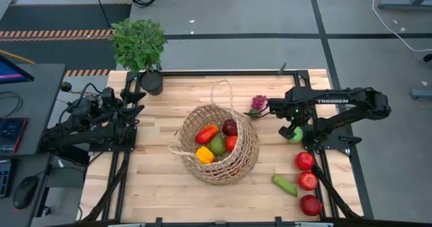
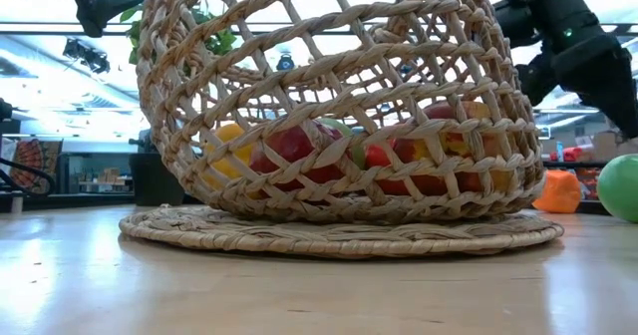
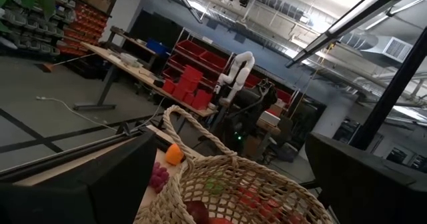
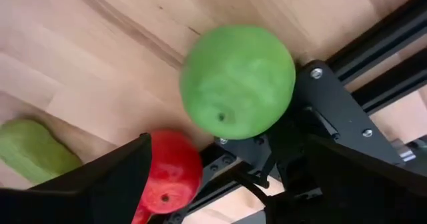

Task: Build produce basket
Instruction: Put the green apple into the brown basket

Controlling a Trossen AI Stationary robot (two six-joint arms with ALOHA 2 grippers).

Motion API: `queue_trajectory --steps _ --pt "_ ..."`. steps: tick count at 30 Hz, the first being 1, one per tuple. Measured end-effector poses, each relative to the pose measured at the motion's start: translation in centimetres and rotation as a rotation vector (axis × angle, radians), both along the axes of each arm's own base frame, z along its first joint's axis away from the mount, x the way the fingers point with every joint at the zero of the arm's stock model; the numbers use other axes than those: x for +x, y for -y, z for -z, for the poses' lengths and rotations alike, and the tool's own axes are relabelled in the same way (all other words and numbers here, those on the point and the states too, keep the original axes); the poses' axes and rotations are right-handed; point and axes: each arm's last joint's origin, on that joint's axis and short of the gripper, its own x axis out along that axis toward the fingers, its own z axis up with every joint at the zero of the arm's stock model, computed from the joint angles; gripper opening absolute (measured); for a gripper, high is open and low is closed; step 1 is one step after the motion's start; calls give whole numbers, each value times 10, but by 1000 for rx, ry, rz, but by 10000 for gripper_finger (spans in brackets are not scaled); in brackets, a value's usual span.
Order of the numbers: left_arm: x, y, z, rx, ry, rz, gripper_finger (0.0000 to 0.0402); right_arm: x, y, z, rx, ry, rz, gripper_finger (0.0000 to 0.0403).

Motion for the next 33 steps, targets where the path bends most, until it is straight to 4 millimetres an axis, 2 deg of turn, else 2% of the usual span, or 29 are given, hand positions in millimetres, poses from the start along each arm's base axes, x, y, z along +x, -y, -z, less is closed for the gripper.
queue_trajectory --steps 3,5,15,23,33 --pt "0 0 0 0 0 0 390 -3 2 8 34 -28 1 396" --pt "0 0 0 0 0 0 390 2 5 11 32 -6 0 395" --pt "0 0 0 0 0 -1 390 17 14 35 68 -135 -84 395" --pt "0 0 0 0 0 0 390 29 17 62 168 -259 -188 395" --pt "0 0 0 0 0 -1 390 37 24 90 306 -288 -213 393"
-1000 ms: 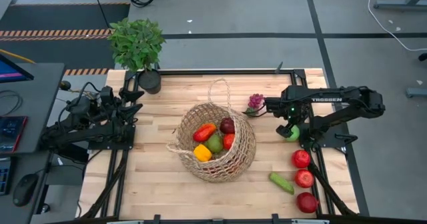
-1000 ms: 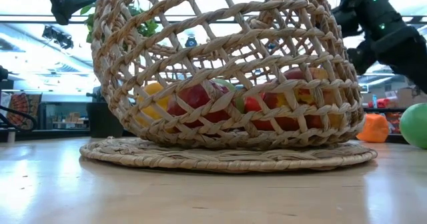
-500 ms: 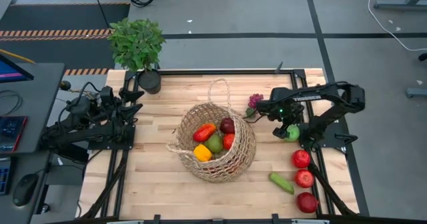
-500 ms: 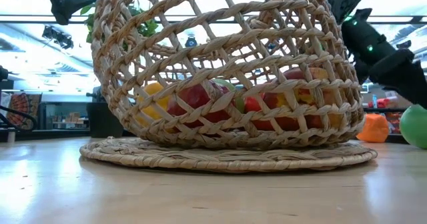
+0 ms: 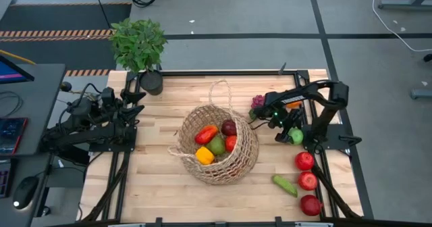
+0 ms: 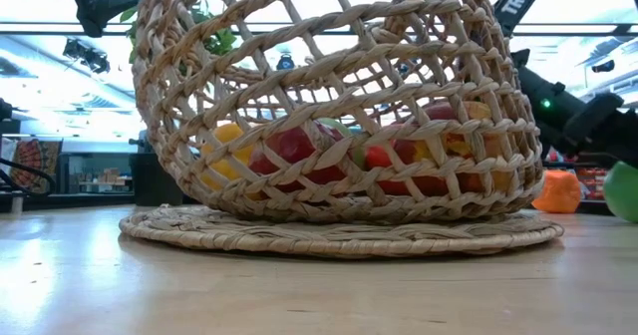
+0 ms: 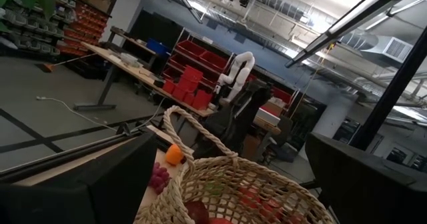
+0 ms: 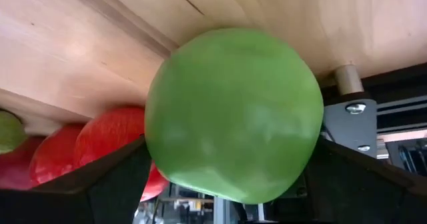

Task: Build produce basket
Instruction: Put the green apple into the brown basket

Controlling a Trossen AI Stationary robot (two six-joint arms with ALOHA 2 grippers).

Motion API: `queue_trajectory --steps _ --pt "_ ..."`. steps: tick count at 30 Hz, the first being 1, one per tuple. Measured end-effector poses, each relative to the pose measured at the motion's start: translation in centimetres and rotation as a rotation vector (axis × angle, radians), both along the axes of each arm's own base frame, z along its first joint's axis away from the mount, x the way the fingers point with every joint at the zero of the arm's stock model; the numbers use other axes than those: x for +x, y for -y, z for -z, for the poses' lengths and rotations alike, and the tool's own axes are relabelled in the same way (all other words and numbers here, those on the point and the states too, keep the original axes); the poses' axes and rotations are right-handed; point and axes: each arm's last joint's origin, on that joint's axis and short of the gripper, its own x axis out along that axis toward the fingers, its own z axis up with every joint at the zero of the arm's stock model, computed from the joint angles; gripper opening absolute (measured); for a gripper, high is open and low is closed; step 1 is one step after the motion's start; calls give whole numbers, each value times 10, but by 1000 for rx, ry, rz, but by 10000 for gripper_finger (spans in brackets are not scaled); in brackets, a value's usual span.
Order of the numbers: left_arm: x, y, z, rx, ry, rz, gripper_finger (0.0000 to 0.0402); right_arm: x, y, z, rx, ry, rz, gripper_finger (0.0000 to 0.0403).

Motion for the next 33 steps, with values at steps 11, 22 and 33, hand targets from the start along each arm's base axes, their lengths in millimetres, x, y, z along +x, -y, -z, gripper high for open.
queue_trajectory --steps 11,22,33 --pt "0 0 0 0 0 1 390 1 13 -10 12 94 18 366" --pt "0 0 0 0 0 1 390 3 33 -65 -76 335 145 364" --pt "0 0 0 0 0 0 390 4 60 -162 -341 763 339 364"
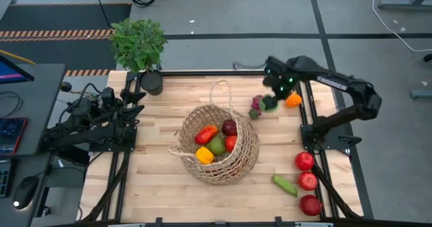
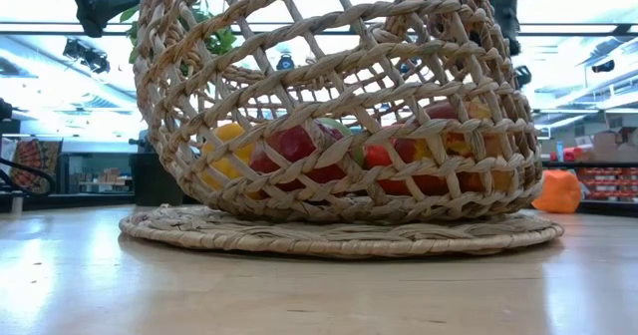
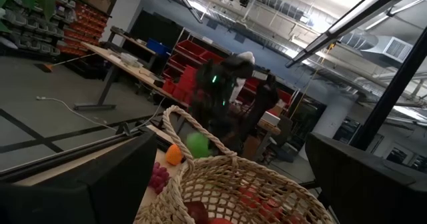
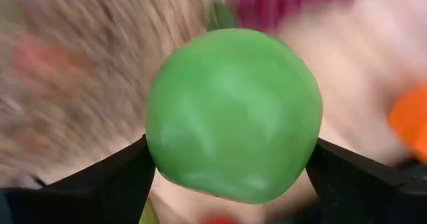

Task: Build produce basket
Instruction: Put the green apple into the brown basket

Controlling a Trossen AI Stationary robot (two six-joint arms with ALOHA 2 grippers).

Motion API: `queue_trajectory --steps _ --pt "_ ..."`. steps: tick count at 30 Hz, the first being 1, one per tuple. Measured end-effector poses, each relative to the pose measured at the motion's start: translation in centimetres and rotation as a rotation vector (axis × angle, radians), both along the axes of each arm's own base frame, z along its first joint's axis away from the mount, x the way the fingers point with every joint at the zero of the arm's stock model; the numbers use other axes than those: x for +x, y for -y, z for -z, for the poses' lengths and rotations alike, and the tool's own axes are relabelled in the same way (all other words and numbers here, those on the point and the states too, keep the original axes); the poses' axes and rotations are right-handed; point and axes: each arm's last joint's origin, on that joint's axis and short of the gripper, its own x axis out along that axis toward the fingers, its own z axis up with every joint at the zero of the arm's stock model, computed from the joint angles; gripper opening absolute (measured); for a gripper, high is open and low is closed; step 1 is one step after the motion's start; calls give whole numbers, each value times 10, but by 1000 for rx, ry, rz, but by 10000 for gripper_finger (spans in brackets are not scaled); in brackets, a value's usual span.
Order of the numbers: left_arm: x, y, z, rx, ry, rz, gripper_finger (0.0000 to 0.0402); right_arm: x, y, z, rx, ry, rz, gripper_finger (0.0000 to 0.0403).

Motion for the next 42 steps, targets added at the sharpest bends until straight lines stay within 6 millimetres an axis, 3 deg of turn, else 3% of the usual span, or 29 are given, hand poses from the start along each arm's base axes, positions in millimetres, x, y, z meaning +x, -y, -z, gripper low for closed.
queue_trajectory --steps 4,9,15,19,30,37,42 --pt "0 0 0 0 0 0 390 5 4 -43 -150 240 55 364" --pt "0 0 0 0 0 0 390 17 -7 -99 -270 646 -18 364" --pt "0 0 0 0 0 0 390 29 -25 -156 -305 1190 -133 364" --pt "0 0 0 0 0 0 390 33 -34 -179 -293 1430 -204 364" --pt "0 0 0 0 0 0 390 56 -51 -173 -198 1444 -274 364" --pt "0 0 0 0 0 0 390 95 -82 -155 -203 1365 -375 364" --pt "0 0 0 0 0 0 390 119 -102 -153 -257 1177 -481 364"
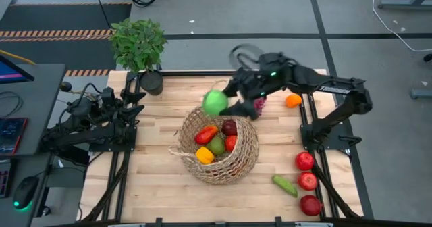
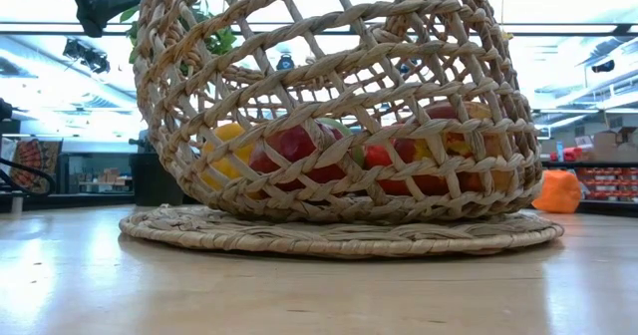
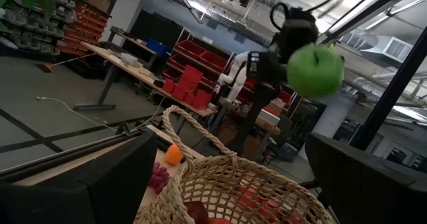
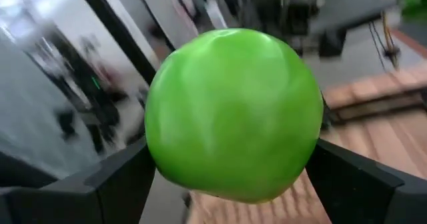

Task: Build produce basket
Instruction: Put the green apple into the brown basket

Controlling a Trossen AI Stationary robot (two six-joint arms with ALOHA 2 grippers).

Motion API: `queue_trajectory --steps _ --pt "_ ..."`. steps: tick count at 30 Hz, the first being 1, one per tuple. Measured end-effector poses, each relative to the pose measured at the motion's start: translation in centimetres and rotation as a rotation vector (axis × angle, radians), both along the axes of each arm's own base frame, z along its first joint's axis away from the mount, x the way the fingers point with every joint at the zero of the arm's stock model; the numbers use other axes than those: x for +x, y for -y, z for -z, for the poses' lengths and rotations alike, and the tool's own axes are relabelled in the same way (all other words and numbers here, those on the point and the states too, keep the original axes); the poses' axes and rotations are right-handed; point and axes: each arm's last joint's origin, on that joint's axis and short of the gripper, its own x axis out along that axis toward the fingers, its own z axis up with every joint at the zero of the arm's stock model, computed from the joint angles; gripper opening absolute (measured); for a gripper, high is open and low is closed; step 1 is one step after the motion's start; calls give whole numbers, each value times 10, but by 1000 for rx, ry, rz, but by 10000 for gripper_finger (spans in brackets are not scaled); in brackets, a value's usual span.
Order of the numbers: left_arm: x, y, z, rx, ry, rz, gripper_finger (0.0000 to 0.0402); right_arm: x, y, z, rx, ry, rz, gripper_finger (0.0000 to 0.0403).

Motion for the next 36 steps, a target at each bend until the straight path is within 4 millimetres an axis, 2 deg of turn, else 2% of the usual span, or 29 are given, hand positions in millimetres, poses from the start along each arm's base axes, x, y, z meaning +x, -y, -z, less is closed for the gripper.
queue_trajectory --steps 5,14,22,25,32,36 --pt "0 0 0 0 0 0 390 24 -16 6 -135 -186 -26 364" --pt "0 0 0 0 0 0 390 69 -39 22 -217 -365 -92 364" --pt "0 0 0 0 0 0 390 86 -43 23 -289 -457 -66 364" --pt "0 0 0 0 0 0 390 95 -43 35 -323 -489 -81 364" --pt "0 0 0 0 0 0 390 116 -43 87 -490 -698 -86 364" --pt "0 0 0 0 0 0 390 127 -42 106 -578 -725 -117 364"
